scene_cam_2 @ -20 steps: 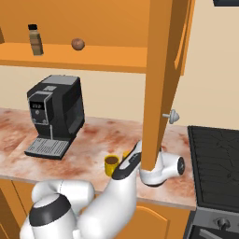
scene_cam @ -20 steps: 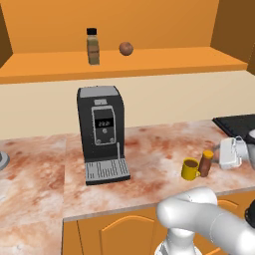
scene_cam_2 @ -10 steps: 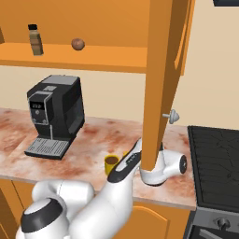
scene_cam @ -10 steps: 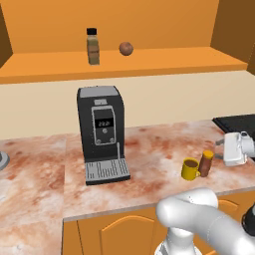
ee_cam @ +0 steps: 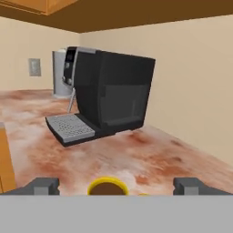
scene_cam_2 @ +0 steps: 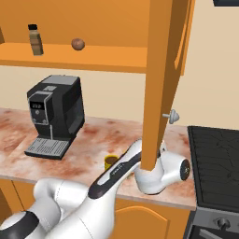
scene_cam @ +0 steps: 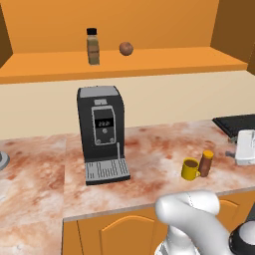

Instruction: Pick the cinnamon and honey bottle from the cabinet and place them next to the mug.

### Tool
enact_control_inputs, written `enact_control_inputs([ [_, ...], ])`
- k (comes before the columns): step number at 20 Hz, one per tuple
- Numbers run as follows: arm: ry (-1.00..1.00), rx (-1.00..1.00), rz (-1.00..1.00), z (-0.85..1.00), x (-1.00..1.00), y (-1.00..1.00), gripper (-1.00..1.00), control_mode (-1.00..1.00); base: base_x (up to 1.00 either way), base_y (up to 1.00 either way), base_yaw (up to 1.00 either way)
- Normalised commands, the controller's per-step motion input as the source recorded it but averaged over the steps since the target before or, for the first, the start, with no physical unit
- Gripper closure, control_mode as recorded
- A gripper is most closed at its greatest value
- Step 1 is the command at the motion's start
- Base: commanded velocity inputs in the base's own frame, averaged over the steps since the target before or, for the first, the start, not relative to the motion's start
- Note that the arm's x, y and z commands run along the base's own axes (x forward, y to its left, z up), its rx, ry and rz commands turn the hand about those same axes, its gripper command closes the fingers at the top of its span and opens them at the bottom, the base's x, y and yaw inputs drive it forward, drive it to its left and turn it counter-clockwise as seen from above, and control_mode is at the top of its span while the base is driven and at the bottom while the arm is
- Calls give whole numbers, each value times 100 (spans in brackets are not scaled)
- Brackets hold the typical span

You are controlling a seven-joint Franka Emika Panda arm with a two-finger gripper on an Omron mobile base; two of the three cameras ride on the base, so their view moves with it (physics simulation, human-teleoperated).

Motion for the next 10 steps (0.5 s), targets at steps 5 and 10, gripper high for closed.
enact_control_inputs([
  [5, 0, 0, -23, 38, -50, 24, -100, -100, 0, 0, 0],
  [10, -1, 0, -22, 69, -23, 50, -100, -100, 0, 0, 0],
])
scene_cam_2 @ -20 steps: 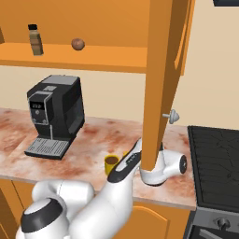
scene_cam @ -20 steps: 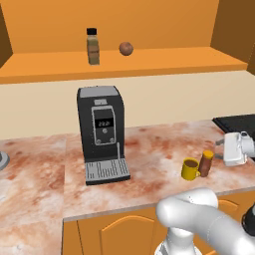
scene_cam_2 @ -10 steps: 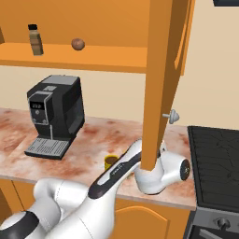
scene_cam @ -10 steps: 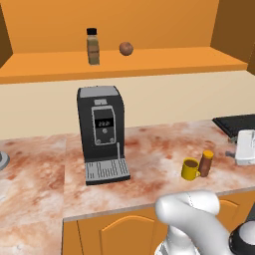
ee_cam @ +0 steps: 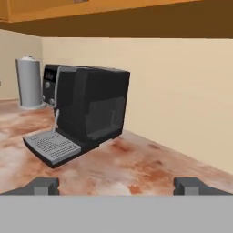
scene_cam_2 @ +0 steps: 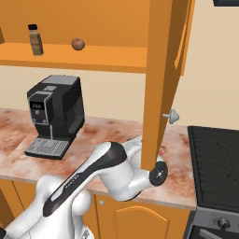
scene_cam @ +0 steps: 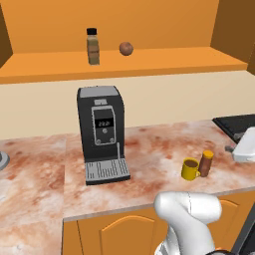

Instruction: Pick the cinnamon and honey bottle from the cabinet and place them next to the mug.

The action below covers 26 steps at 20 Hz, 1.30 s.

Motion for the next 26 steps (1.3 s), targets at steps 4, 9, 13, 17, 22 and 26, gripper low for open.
enact_control_inputs([
  [4, -1, 0, -18, 95, -27, 47, -100, -100, 0, 0, 0],
  [9, 0, 0, -15, 92, -47, 29, -100, -100, 0, 0, 0],
  [13, 0, 0, -10, 97, -52, 33, -100, -100, 0, 0, 0],
  [17, 0, 0, -6, 99, -46, 48, -100, -100, 0, 0, 0],
  [22, 0, 0, -3, 77, -22, 65, -100, -100, 0, 0, 0],
  [26, 0, 0, -1, 67, -20, 75, -100, -100, 0, 0, 0],
])
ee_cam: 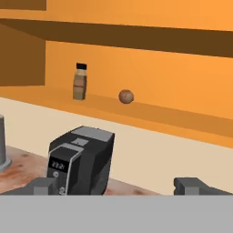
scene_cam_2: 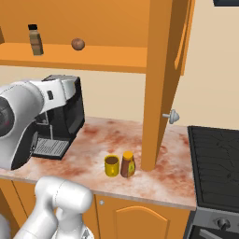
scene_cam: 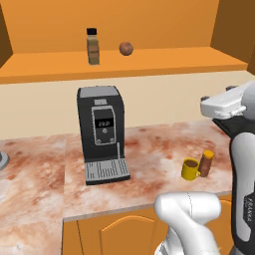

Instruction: Pick the cinnamon and honey bottle from the cabinet and place them next to the mug.

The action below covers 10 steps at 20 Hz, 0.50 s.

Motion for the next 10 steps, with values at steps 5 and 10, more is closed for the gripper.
enact_control_inputs([
  [5, 9, 0, -3, 28, -11, 79, -100, -100, 0, 0, 0],
  [10, 16, 0, -6, 20, 0, 80, -100, -100, 0, 0, 0],
])
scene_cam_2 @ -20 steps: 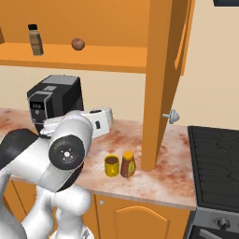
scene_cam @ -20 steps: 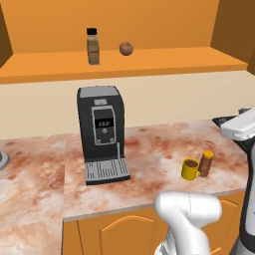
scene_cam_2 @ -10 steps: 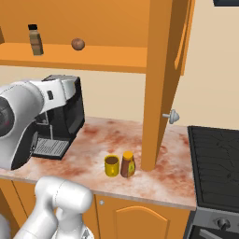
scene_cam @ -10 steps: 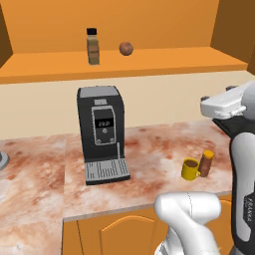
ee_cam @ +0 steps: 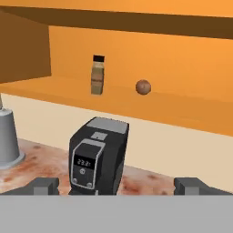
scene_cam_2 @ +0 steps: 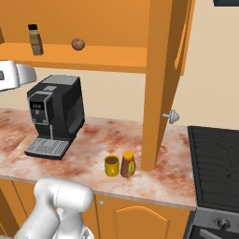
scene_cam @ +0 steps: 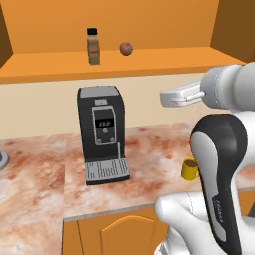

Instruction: Pick the cinnamon and honey bottle from the cabinet and place them next to the mug.

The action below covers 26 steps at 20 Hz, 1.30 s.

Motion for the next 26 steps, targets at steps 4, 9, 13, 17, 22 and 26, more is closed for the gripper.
enact_control_inputs([
  [4, 10, 0, -7, 8, 0, 63, -100, -100, 0, 0, 0],
  [9, -7, 8, -2, 0, 19, 7, -100, -100, 0, 0, 0],
  [13, -14, 26, -1, 0, 33, 4, -100, -100, 0, 0, 0],
  [17, -1, 24, 0, 8, 53, 0, -100, -100, 0, 0, 0],
  [22, 5, 13, 0, 26, 60, 3, -100, -100, 0, 0, 0],
  [26, 21, -8, 2, 13, 38, 21, -100, -100, 0, 0, 0],
])
